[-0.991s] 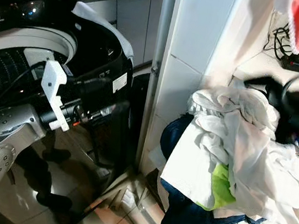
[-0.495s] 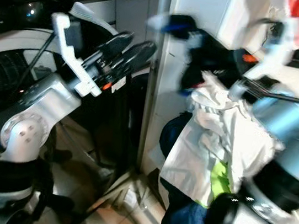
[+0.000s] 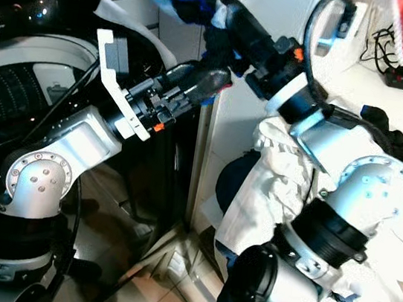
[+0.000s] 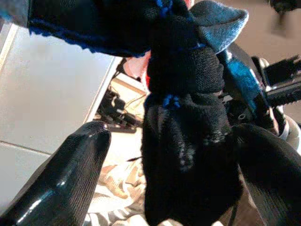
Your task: Clothes washing
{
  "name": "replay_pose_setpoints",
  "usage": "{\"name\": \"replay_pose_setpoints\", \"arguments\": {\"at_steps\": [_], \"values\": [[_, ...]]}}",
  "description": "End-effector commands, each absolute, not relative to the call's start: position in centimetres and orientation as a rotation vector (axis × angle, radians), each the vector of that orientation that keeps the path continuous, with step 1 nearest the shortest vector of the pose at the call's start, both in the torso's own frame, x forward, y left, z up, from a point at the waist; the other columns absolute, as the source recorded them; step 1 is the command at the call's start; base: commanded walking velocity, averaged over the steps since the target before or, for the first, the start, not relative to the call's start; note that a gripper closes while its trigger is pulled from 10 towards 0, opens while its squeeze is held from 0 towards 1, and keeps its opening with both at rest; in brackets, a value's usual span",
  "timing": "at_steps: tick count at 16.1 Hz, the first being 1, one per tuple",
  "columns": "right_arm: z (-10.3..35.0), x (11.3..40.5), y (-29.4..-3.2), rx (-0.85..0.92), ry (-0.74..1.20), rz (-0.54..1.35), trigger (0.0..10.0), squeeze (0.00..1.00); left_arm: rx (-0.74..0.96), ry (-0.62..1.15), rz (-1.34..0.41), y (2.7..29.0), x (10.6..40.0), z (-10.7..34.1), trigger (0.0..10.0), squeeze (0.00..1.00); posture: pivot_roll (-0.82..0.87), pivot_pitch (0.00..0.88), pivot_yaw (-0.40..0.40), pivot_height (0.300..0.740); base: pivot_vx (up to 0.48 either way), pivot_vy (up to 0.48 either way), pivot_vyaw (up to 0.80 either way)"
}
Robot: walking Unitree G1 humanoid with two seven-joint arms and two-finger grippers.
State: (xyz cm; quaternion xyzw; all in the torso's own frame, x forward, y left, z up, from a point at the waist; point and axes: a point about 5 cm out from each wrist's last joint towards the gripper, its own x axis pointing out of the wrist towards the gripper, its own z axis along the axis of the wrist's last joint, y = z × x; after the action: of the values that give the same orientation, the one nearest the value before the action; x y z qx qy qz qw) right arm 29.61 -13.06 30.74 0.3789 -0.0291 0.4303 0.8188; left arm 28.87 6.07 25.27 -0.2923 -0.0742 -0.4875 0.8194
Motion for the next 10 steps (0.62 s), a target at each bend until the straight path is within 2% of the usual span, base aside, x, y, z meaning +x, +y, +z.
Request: {"name": "replay_pose_setpoints", "arguments": {"at_steps": [1, 2, 3, 4, 10], "values": [[31.16, 29.36, -12.84, 0.811, -0.079, 0.924, 0.0, 0.00, -0.667, -0.167, -1.038, 5.97, 28.64, 25.62, 10.0, 1.00, 0.01, 0.000, 0.012, 0.740, 0.000, 0.000, 0.00], [30.97, 29.32, -12.58, 0.822, -0.070, 0.923, 0.0, 0.00, -0.715, -0.184, -1.029, 6.06, 28.62, 25.83, 10.0, 0.85, 0.02, 0.000, 0.011, 0.740, 0.000, 0.000, 0.00], [30.89, 29.27, -12.44, 0.829, -0.065, 0.922, 0.0, 0.00, -0.715, -0.180, -1.027, 6.13, 28.55, 25.76, 4.5, 0.12, 0.02, 0.000, 0.011, 0.740, 0.000, 0.000, 0.00], [30.86, 29.23, -12.38, 0.836, -0.062, 0.919, 0.0, 0.00, -0.704, -0.161, -1.001, 6.27, 28.74, 25.44, 0.0, 0.00, 0.02, 0.000, 0.008, 0.740, 0.000, 0.000, 0.00], [30.86, 29.34, -12.22, 0.848, -0.055, 0.913, 0.0, 0.00, -0.643, -0.144, -0.989, 6.89, 28.75, 25.02, 0.0, 0.00, 0.04, 0.000, 0.004, 0.740, 0.000, 0.000, 0.00]]}}
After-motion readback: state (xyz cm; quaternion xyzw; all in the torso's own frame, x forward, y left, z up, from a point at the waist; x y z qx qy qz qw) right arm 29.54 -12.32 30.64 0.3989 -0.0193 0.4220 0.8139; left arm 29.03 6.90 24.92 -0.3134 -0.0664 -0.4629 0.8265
